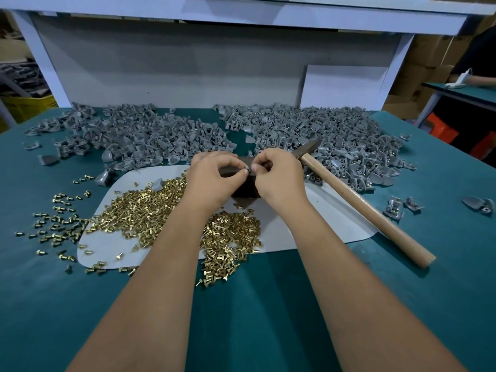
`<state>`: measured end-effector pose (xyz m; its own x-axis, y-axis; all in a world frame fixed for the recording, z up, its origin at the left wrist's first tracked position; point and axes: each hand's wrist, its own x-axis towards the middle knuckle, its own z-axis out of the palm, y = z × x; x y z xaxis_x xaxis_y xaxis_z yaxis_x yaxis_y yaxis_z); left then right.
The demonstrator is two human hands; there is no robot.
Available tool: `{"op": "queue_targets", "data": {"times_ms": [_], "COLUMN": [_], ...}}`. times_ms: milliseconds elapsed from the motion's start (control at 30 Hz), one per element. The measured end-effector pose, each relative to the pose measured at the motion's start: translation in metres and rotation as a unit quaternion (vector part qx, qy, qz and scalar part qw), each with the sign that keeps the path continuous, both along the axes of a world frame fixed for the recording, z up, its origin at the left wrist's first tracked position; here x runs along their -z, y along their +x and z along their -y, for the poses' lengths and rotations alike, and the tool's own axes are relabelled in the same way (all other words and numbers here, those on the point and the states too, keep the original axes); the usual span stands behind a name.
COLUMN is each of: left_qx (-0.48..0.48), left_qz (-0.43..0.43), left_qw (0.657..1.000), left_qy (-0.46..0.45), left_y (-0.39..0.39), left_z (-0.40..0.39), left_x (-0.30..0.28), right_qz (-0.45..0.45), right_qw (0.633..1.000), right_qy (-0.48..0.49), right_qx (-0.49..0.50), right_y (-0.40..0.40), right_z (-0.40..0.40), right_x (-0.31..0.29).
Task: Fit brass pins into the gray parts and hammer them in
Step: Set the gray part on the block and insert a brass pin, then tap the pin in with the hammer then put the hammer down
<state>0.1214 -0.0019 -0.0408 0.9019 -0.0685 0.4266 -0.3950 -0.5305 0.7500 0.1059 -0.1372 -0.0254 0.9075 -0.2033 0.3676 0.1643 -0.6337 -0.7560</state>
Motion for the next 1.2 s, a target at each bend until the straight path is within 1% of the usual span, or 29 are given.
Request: {"op": "queue_targets", "data": {"times_ms": [167,233,333,400,600,700,833,933,1000,1067,1100,1167,1200], "left_qx": [0.001,0.008,0.012,0.005,0.016,-0.006,-0.037,-0.046,-0.046,-0.047,-0.047,-0.049,-0.05], "left_qz": [-0.002,-0.009,-0.018,-0.019,-0.035,-0.023,-0.009,-0.02,-0.025,-0.028,-0.029,-0.033,-0.032], "left_qw": [1.0,1.0,1.0,1.0,0.999,1.0,0.999,0.999,0.999,0.998,0.998,0.998,0.998], "left_qy": [-0.001,-0.01,-0.023,-0.019,-0.038,-0.012,0.015,0.015,0.014,0.019,0.022,0.027,0.03], "left_y": [-0.001,0.0,0.001,0.0,0.0,-0.002,-0.004,-0.006,-0.006,-0.006,-0.007,-0.007,-0.008], "left_z": [0.001,0.0,-0.001,-0.001,-0.001,0.0,0.003,0.005,0.005,0.006,0.006,0.007,0.007], "left_x": [0.001,0.0,-0.001,0.0,-0.002,-0.001,-0.003,-0.003,-0.004,-0.004,-0.004,-0.005,-0.005], "right_qz": [0.015,0.025,0.019,0.014,0.011,0.005,-0.002,0.015,-0.001,-0.059,-0.097,-0.158,-0.17], "right_qw": [0.999,0.998,0.99,0.986,0.991,0.992,0.99,0.997,0.991,0.963,0.946,0.919,0.911], "right_qy": [0.011,0.048,0.138,0.161,0.127,0.116,0.133,0.064,-0.03,-0.161,-0.211,-0.271,-0.288], "right_qx": [-0.025,-0.031,-0.029,-0.033,-0.039,-0.04,-0.037,0.041,0.131,0.206,0.225,0.239,0.242], "right_y": [-0.004,-0.005,-0.005,-0.005,-0.006,-0.006,-0.01,-0.016,-0.025,-0.036,-0.041,-0.049,-0.051], "right_z": [0.003,0.005,0.006,0.006,0.006,0.006,0.011,0.028,0.049,0.072,0.08,0.087,0.088], "right_x": [0.003,0.003,0.001,0.0,0.0,-0.001,-0.011,-0.023,-0.029,-0.029,-0.028,-0.023,-0.019]}}
